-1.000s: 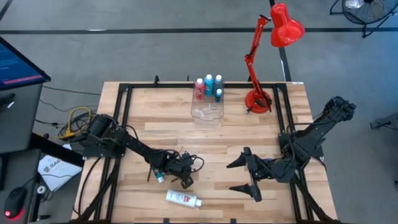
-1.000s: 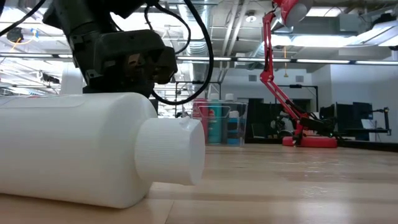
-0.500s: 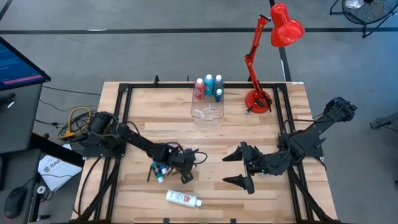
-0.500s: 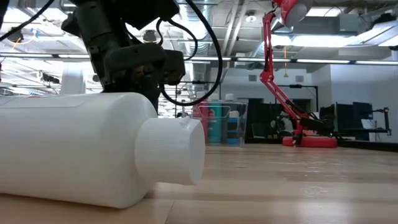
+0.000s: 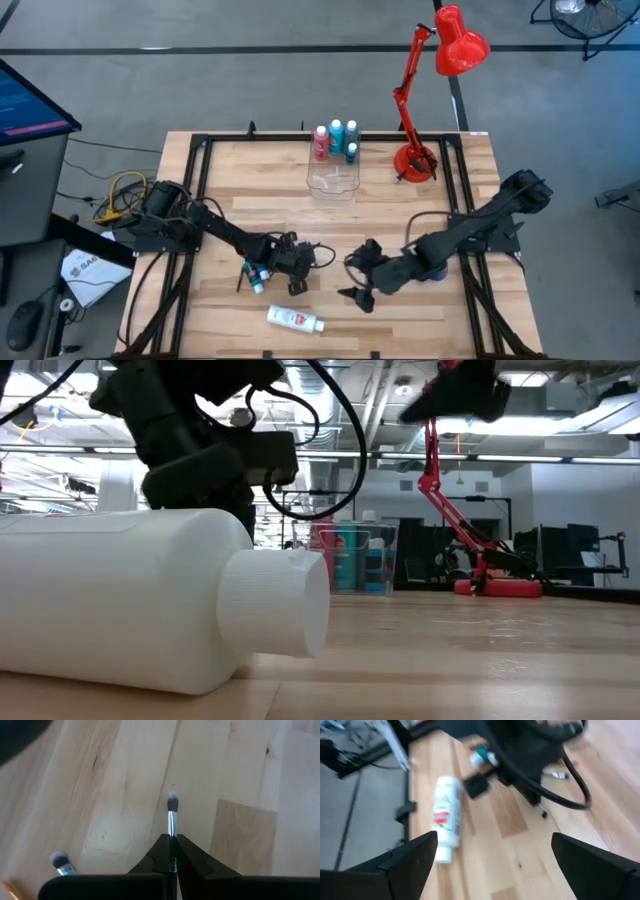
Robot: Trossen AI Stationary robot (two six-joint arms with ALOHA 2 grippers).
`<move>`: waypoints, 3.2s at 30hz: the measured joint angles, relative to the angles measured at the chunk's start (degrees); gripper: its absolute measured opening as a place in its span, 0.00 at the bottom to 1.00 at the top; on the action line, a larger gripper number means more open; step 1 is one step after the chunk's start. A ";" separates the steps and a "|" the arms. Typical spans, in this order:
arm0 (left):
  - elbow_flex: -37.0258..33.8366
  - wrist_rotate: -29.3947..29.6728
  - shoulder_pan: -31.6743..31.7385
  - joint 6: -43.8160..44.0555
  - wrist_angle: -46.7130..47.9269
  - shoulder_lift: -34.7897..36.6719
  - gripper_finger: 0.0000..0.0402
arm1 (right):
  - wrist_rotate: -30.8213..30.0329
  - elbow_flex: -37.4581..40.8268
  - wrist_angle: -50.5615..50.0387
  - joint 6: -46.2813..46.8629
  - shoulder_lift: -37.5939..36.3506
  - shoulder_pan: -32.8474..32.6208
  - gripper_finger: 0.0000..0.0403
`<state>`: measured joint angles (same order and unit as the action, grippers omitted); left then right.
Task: Pick & Place Paint Supplies
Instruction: Put the silver paintbrush into the purple cup
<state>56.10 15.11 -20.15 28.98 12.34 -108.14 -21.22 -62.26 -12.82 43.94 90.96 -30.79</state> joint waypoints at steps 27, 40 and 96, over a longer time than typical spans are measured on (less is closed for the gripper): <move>-0.02 5.76 -4.91 -4.81 -2.41 -0.04 0.01 | 7.73 -0.04 9.76 -3.50 18.14 8.96 0.75; -0.07 5.43 -5.83 -4.57 -6.19 -0.13 0.01 | 9.55 0.00 17.84 -6.85 22.01 10.34 0.75; 0.04 8.63 -5.51 0.37 -10.11 3.33 0.01 | 10.39 -0.02 13.46 -11.54 22.78 10.45 0.75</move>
<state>56.14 23.74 -25.65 29.34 2.23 -104.80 -10.83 -62.28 0.64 32.40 113.73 -20.34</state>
